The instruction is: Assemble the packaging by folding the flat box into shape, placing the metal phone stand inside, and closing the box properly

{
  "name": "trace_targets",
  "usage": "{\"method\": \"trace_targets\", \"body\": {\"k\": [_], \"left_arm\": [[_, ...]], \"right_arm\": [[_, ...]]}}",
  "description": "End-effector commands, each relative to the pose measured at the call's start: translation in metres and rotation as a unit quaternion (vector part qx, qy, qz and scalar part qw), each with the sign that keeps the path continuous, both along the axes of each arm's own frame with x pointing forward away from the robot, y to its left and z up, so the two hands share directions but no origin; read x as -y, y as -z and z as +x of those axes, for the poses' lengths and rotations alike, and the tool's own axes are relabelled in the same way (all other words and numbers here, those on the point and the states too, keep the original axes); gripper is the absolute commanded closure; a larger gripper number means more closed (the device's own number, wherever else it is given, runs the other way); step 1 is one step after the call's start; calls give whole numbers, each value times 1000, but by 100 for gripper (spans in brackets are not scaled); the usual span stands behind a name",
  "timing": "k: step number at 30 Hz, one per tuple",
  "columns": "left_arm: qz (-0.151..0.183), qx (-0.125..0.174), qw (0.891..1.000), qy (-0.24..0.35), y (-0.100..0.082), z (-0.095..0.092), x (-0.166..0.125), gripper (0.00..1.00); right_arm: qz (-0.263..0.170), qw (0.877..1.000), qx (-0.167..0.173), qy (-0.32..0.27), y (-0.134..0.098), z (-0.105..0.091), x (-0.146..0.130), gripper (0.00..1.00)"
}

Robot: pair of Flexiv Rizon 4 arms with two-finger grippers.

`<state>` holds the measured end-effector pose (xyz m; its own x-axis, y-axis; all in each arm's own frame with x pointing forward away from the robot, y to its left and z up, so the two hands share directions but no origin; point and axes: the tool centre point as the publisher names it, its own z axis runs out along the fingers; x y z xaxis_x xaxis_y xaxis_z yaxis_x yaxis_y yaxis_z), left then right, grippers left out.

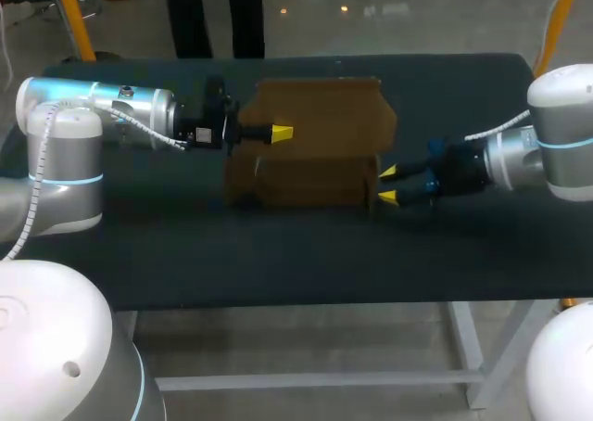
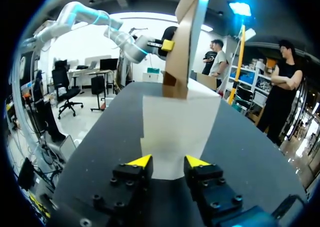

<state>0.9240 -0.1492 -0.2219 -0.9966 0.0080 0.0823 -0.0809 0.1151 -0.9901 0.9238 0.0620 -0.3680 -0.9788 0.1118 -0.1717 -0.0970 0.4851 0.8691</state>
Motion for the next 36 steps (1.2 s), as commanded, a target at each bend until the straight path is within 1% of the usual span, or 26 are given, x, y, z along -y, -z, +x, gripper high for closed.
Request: {"method": "trace_targets", "body": {"k": [1,12,24,36], "left_arm": [[0,0,1000,2,3,1,0,100],[0,0,1000,2,3,1,0,100],[0,0,1000,2,3,1,0,100],[0,0,1000,2,3,1,0,100]], "right_arm": [[7,1000,0,-5,2,3,-3,56],[14,1000,-2,-8,1,5,-10,59],[21,1000,-6,-2,2,5,-16,60],[27,999,-10,15,1,6,-15,58]]}}
